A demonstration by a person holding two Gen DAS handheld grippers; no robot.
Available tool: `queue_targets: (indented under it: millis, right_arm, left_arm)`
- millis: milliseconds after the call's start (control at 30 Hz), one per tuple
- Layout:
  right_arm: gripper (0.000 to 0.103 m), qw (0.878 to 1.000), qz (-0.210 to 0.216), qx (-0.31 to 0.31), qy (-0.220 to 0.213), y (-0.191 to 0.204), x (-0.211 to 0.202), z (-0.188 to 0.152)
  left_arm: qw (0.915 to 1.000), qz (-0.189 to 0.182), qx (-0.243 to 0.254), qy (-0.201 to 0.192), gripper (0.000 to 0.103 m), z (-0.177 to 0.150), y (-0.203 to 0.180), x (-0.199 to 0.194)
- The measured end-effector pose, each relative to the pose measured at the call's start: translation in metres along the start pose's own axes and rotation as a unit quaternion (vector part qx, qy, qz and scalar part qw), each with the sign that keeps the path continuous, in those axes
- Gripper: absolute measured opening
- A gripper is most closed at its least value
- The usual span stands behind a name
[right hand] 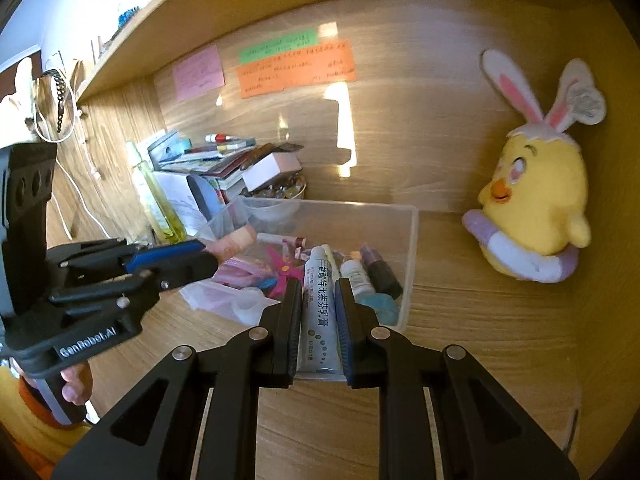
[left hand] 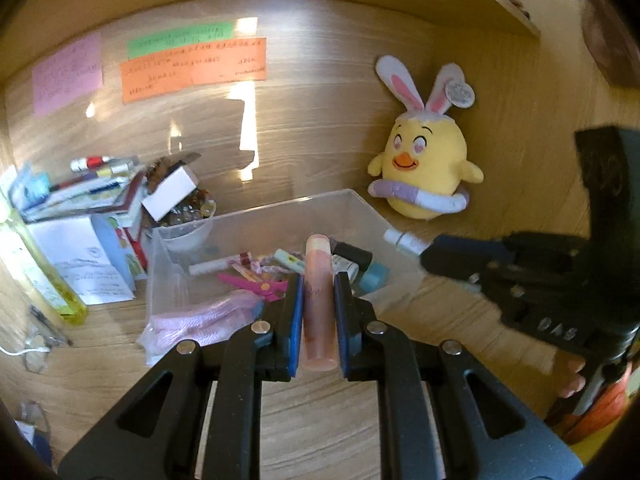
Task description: Organize objects
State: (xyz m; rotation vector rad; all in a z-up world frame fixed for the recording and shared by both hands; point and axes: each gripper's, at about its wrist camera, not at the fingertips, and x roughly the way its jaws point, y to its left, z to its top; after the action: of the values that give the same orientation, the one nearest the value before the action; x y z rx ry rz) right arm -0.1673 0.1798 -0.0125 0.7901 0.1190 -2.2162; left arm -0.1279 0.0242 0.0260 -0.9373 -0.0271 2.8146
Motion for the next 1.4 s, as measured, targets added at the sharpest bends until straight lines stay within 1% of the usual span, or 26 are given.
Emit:
queue_targets:
  millis: [67, 233, 333, 467, 533, 600, 667, 733, 767, 800, 867, 933, 967, 1033, 1067, 1100, 1133, 1167, 1233, 1267, 1333, 1400]
  right_arm:
    - [0.015, 1.000, 0.001, -0.001, 0.013, -0.001, 0.013, 0.003]
    - [0.015, 0.999, 0.002, -0.001, 0.043, -0.002, 0.045, 0.003]
    - [0.015, 0.998, 0.001, 0.004, 0.058, -0.005, 0.061, 0.002]
    - [0.015, 0.998, -0.006, 0.005, 0.063, -0.008, 0.073, 0.004]
    - [0.015, 0.998, -0.020, -0.001, 0.061, -0.006, 0.074, 0.004]
    - [0.016, 0.998, -0.024, -0.007, 0.065, -0.004, 0.075, 0.004]
    - [0.022, 0.997, -0.021, -0.006, 0.068, -0.005, 0.072, 0.005]
    - [0.028, 0.998, -0.021, -0.005, 0.065, -0.005, 0.068, 0.005]
    - [0.029, 0.998, -0.024, -0.007, 0.062, -0.004, 0.065, 0.005]
    - [0.031, 0.998, -0.025, -0.009, 0.060, -0.003, 0.063, 0.005]
    - [0.036, 0.998, -0.028, -0.013, 0.053, 0.000, 0.056, 0.006]
    - [0.050, 0.999, -0.027, -0.014, 0.044, 0.003, 0.047, 0.007]
    - [0.054, 0.999, -0.028, -0.014, 0.039, 0.004, 0.043, 0.007]
    - [0.062, 0.999, -0.031, -0.016, 0.024, 0.008, 0.032, 0.006]
    - [0.064, 0.999, -0.033, -0.017, 0.020, 0.010, 0.028, 0.006]
    - [0.068, 0.999, -0.035, -0.018, 0.014, 0.012, 0.023, 0.006]
    - [0.074, 0.999, -0.038, -0.019, 0.008, 0.014, 0.017, 0.006]
    - [0.078, 0.999, -0.040, -0.019, 0.005, 0.015, 0.014, 0.006]
    - [0.086, 0.999, -0.044, -0.019, -0.004, 0.017, 0.006, 0.003]
    - [0.087, 0.999, -0.043, -0.018, -0.007, 0.018, 0.003, 0.001]
    - [0.088, 0.999, -0.043, -0.014, -0.008, 0.021, 0.000, -0.003]
    - [0.089, 0.999, -0.045, -0.012, -0.009, 0.024, -0.002, -0.007]
  left_arm:
    - [0.9998, -0.010, -0.015, 0.009, 0.014, 0.002, 0.006, 0.008]
    - [0.9984, -0.012, -0.043, 0.035, 0.014, 0.004, 0.020, 0.035]
    - [0.9975, -0.017, -0.047, 0.050, 0.014, 0.002, 0.023, 0.049]
    - [0.9960, -0.022, -0.050, 0.071, 0.014, 0.000, 0.023, 0.065]
    - [0.9959, -0.021, -0.051, 0.071, 0.014, -0.001, 0.024, 0.066]
    - [0.9962, -0.020, -0.048, 0.069, 0.015, 0.000, 0.023, 0.065]
    - [0.9962, -0.023, -0.051, 0.066, 0.019, 0.000, 0.024, 0.061]
    - [0.9966, -0.022, -0.052, 0.061, 0.024, 0.001, 0.025, 0.057]
    - [0.9968, -0.021, -0.052, 0.057, 0.026, 0.001, 0.025, 0.052]
    - [0.9971, -0.020, -0.051, 0.053, 0.030, 0.002, 0.025, 0.048]
    - [0.9978, -0.017, -0.048, 0.043, 0.034, 0.003, 0.024, 0.041]
    - [0.9984, -0.012, -0.045, 0.030, 0.045, 0.003, 0.024, 0.031]
    - [0.9987, -0.008, -0.044, 0.023, 0.049, 0.004, 0.024, 0.025]
    - [0.9991, 0.004, -0.042, 0.008, 0.061, 0.003, 0.023, 0.014]
    - [0.9991, 0.010, -0.041, 0.001, 0.064, 0.002, 0.023, 0.009]
    - [0.9991, 0.016, -0.040, -0.007, 0.069, 0.001, 0.023, 0.002]
    - [0.9990, 0.019, -0.039, -0.011, 0.075, 0.000, 0.023, -0.001]
    - [0.9989, 0.023, -0.038, -0.016, 0.078, -0.002, 0.023, -0.006]
    - [0.9982, 0.033, -0.039, -0.030, 0.093, -0.009, 0.025, -0.015]
    - [0.9979, 0.036, -0.042, -0.034, 0.096, -0.012, 0.026, -0.018]
    - [0.9973, 0.036, -0.050, -0.041, 0.097, -0.021, 0.030, -0.024]
    - [0.9973, 0.038, -0.053, -0.036, 0.097, -0.028, 0.033, -0.027]
